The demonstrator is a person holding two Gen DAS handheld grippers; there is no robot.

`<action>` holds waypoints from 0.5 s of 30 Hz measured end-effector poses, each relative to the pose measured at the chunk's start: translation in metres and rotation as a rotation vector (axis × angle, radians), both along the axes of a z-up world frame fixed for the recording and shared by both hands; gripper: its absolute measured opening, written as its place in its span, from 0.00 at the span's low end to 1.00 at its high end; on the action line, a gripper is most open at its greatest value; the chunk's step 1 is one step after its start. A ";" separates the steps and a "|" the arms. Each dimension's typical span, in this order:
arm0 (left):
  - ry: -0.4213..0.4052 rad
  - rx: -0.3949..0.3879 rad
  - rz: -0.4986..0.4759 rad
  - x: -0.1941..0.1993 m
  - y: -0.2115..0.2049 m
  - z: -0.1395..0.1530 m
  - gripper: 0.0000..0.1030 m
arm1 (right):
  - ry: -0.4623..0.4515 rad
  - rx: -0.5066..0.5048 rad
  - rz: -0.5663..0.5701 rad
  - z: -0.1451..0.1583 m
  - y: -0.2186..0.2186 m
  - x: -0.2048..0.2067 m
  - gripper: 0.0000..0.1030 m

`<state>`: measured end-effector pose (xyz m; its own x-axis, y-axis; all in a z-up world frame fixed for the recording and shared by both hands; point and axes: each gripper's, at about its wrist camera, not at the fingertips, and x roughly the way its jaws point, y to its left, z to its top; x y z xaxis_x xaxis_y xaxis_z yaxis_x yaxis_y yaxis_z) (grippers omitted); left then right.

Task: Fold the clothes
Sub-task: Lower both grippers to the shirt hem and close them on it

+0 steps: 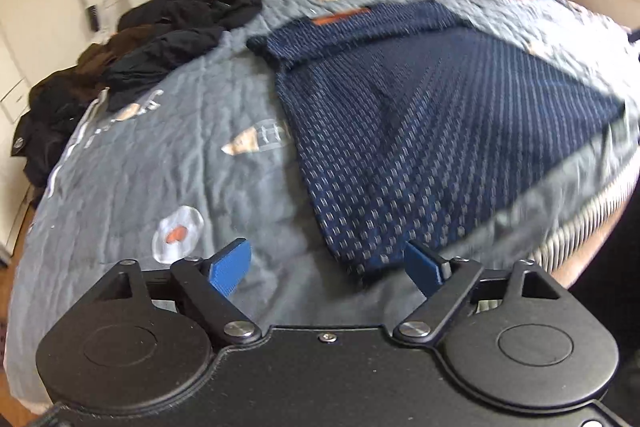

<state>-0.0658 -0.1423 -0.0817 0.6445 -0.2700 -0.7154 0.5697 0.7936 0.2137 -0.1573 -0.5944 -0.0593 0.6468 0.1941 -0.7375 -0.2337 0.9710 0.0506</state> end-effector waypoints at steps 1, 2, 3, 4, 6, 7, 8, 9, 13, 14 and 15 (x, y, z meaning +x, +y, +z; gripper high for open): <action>-0.009 0.008 -0.008 -0.001 0.000 -0.005 0.78 | 0.009 -0.014 0.011 -0.005 0.000 -0.001 1.00; -0.017 0.021 -0.017 -0.002 -0.002 -0.011 0.78 | 0.020 -0.032 0.022 -0.010 0.000 -0.003 0.99; -0.020 0.035 -0.030 -0.003 -0.004 -0.016 0.75 | 0.031 -0.050 0.034 -0.015 0.000 -0.004 0.99; -0.016 0.047 -0.043 -0.004 -0.005 -0.021 0.74 | 0.042 -0.068 0.046 -0.021 0.000 -0.005 0.99; -0.004 0.064 -0.064 -0.006 -0.008 -0.030 0.70 | 0.063 -0.093 0.079 -0.030 0.002 -0.008 0.98; 0.005 0.066 -0.069 -0.005 -0.009 -0.033 0.67 | 0.072 -0.100 0.090 -0.034 0.002 -0.009 0.98; 0.011 0.067 -0.070 -0.003 -0.009 -0.037 0.62 | 0.080 -0.100 0.089 -0.037 0.000 -0.009 0.98; 0.017 0.067 -0.070 -0.001 -0.010 -0.040 0.60 | 0.088 -0.100 0.086 -0.041 -0.001 -0.008 0.98; 0.018 0.053 -0.047 0.005 -0.011 -0.046 0.51 | 0.088 -0.086 0.069 -0.052 -0.008 -0.003 0.98; 0.021 0.053 -0.044 0.006 -0.011 -0.047 0.48 | 0.087 -0.087 0.061 -0.054 -0.010 -0.001 0.97; 0.025 0.052 -0.043 0.008 -0.011 -0.048 0.41 | 0.086 -0.091 0.056 -0.056 -0.011 0.001 0.97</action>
<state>-0.0581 -0.1535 -0.1298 0.6148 -0.2588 -0.7450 0.6087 0.7564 0.2396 -0.1565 -0.6054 -0.1158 0.5703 0.1578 -0.8062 -0.2861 0.9581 -0.0149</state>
